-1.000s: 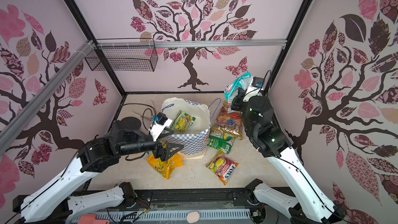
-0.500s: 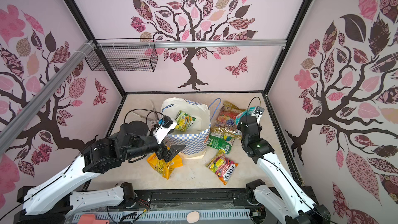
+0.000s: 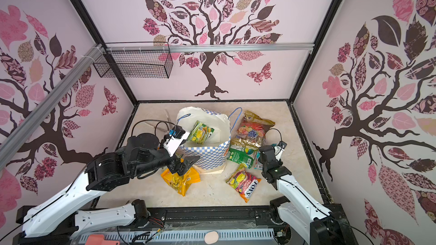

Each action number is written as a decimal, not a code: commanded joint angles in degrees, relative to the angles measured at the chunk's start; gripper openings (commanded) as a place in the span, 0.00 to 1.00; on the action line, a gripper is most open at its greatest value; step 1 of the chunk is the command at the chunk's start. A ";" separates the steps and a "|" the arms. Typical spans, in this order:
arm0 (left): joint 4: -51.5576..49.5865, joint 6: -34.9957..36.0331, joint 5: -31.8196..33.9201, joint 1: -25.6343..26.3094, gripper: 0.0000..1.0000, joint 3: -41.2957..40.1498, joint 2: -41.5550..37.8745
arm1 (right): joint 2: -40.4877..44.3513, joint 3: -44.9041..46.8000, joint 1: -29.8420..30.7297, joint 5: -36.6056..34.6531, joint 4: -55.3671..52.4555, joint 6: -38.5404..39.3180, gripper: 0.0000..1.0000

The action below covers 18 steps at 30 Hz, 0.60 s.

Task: Take the snacks out of the paper bag
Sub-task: Place the snack at the middle-right of the table.

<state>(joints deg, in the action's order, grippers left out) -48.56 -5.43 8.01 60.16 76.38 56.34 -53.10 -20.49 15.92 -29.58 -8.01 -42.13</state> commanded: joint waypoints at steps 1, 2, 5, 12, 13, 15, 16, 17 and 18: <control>0.35 -0.24 1.09 0.22 0.93 -0.89 -0.26 | -0.01 0.39 -0.28 0.23 3.13 -2.56 0.13; 0.31 -0.20 1.21 0.14 0.93 -0.85 -0.19 | 0.02 0.61 -0.28 0.23 3.09 -2.64 0.16; 0.41 -0.29 1.57 0.15 0.93 -0.52 0.20 | 0.51 0.66 -0.28 -0.10 2.63 -2.43 0.20; 1.07 -0.03 2.78 0.21 0.93 -0.55 0.09 | 4.18 -1.04 -0.28 -1.24 1.97 0.38 0.43; 1.20 0.06 2.97 0.22 0.93 -0.58 0.05 | 4.98 -1.58 -0.28 -1.43 1.67 0.96 0.47; 1.50 0.18 3.32 0.19 0.93 -0.63 -0.25 | 6.66 -3.47 -0.26 -1.12 0.69 2.75 0.53; 1.73 0.33 3.40 0.22 0.93 -0.90 -0.41 | 7.49 -4.45 -0.27 -0.86 0.16 3.49 0.55; 2.08 0.38 3.63 0.21 0.93 -0.88 -0.65 | 8.69 -5.74 -0.24 -0.48 -0.45 4.13 0.57; 2.46 0.47 3.94 0.14 0.93 -1.16 -0.91 | 9.95 -6.79 -0.26 0.52 -0.68 5.01 0.59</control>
<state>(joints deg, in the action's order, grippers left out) -48.38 -5.56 10.68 60.16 76.38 56.53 -45.91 -22.98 15.88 -29.23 -7.73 -40.21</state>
